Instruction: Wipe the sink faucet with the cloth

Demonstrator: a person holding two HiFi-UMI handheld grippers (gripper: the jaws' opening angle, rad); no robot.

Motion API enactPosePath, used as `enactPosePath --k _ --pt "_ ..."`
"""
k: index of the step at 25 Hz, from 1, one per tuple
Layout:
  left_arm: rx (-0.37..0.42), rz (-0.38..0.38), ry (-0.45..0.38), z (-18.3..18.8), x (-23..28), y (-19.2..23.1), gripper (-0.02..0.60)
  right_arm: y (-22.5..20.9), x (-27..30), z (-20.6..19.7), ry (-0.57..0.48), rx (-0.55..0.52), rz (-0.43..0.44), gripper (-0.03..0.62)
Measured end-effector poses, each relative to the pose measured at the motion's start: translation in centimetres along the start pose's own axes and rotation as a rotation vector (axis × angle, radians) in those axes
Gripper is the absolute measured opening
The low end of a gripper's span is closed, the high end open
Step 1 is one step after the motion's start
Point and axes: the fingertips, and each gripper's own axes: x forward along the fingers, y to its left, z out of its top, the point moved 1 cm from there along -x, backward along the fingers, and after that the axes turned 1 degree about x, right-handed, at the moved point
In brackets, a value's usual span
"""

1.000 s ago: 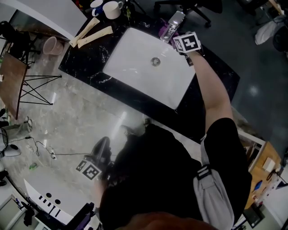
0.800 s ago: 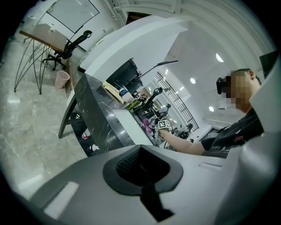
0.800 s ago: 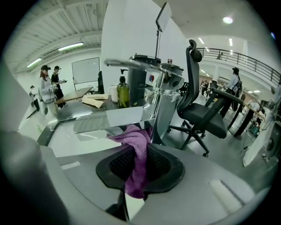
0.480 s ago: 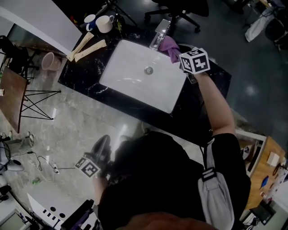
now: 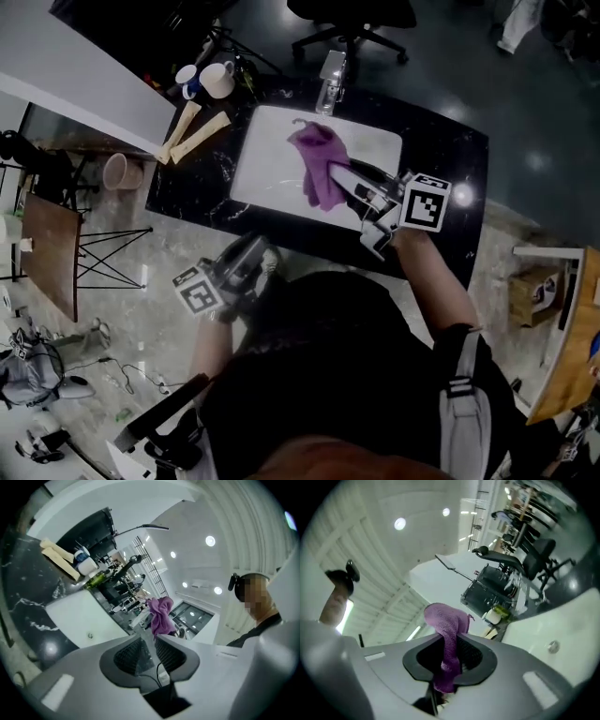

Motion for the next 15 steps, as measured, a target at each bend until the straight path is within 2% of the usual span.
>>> enactPosePath --k 3,4,6,10,15 --pt "-0.102 -0.181 0.04 3.3 1.4 -0.6 0.192 2.0 1.8 -3.6 -0.089 0.218 0.119 0.073" --pt "-0.145 -0.234 0.059 4.3 1.6 -0.9 0.236 2.3 2.6 -4.7 -0.115 0.266 0.138 0.072" --pt "-0.183 -0.303 0.119 5.7 1.8 -0.8 0.281 2.6 4.3 -6.7 -0.151 0.305 0.128 0.072" --pt "-0.203 -0.416 0.25 6.7 1.0 -0.2 0.395 3.6 8.2 -10.3 -0.15 0.241 0.028 0.074" --pt "-0.207 -0.478 0.352 6.9 -1.1 1.0 0.41 5.3 12.2 -14.6 -0.096 0.091 -0.111 0.074"
